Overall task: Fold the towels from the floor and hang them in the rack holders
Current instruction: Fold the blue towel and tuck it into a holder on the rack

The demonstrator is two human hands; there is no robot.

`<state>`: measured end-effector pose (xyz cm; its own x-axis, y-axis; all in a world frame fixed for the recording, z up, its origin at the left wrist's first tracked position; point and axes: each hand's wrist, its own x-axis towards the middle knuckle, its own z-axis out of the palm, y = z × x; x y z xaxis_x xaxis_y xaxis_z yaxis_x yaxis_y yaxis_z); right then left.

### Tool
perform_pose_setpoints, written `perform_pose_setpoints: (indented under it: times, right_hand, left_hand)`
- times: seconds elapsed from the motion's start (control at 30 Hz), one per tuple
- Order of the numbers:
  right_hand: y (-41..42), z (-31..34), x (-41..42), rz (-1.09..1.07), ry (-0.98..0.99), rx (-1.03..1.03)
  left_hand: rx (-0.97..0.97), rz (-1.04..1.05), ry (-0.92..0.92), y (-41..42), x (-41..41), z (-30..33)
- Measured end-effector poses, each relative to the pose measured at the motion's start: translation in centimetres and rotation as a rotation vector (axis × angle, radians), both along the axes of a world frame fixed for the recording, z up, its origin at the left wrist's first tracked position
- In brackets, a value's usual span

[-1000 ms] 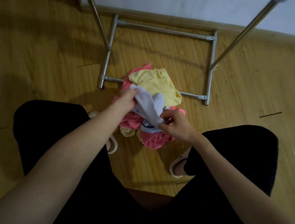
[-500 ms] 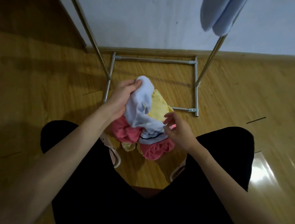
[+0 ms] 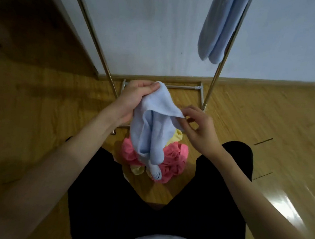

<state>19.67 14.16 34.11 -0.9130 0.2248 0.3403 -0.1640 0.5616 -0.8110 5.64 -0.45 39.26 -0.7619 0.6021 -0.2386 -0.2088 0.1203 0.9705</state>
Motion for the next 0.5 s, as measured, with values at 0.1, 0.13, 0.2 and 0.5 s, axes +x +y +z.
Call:
perform_pose_setpoints:
  times: [0.1, 0.13, 0.2, 0.5]
  right_hand:
    - [0.3, 4.1, 0.3, 0.028, -0.015, -0.097]
    - [0.3, 5.6, 0.2, 0.036, -0.013, -0.13]
    - [0.0, 8.8, -0.5, 0.072, 0.019, -0.201]
    - [-1.1, 14.8, -4.9, -0.101, 0.099, -0.677]
  left_hand:
    - [-0.033, 0.021, 0.104, 0.1, -0.6, 1.7]
    - [-0.044, -0.011, 0.159, 0.2, -0.8, 2.3]
    - [-0.075, -0.104, 0.296, 0.8, -0.8, 3.8]
    - [-0.133, -0.08, 0.57, 0.1, -1.7, 7.6]
